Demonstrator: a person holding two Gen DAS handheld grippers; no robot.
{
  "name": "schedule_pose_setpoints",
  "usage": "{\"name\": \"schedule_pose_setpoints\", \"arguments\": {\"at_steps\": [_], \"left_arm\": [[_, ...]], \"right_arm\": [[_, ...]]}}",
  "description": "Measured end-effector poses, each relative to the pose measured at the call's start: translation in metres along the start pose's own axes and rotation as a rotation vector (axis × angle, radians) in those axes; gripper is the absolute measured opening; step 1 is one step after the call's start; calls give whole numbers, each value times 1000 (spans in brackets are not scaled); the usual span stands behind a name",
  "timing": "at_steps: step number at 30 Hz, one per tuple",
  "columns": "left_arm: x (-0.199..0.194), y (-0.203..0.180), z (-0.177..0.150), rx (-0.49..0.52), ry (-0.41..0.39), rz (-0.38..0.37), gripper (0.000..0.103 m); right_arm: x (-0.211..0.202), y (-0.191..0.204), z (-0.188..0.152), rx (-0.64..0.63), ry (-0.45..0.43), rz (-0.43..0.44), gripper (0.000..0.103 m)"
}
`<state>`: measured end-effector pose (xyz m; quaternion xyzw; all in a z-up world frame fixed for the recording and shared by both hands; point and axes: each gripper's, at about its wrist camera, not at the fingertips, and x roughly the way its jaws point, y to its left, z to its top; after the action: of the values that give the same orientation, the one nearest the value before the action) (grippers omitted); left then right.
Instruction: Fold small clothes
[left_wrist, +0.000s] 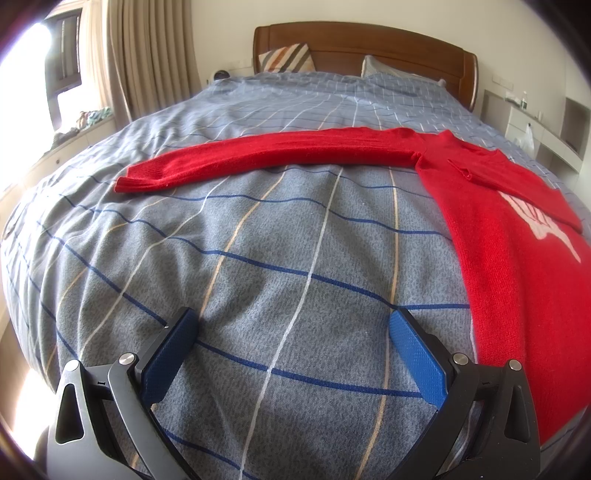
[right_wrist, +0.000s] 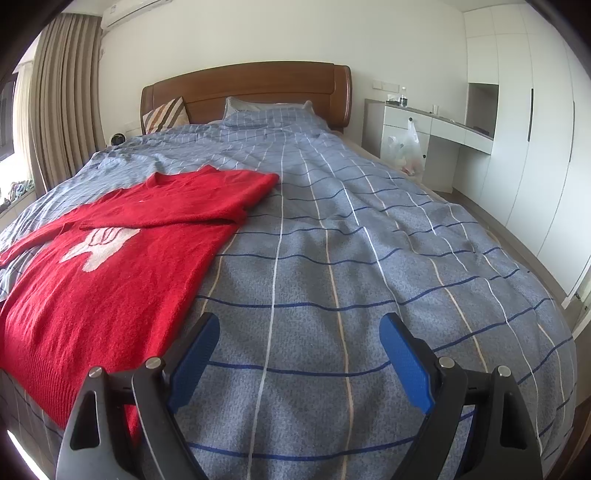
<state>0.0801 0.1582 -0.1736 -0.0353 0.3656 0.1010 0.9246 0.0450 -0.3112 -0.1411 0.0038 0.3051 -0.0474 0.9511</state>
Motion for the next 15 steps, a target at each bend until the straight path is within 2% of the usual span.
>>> {"name": "schedule_pose_setpoints", "arguments": {"at_steps": [15], "left_arm": [[0,0,0,0,-1,0,103]], "right_arm": [[0,1,0,-2,0,1,88]]}}
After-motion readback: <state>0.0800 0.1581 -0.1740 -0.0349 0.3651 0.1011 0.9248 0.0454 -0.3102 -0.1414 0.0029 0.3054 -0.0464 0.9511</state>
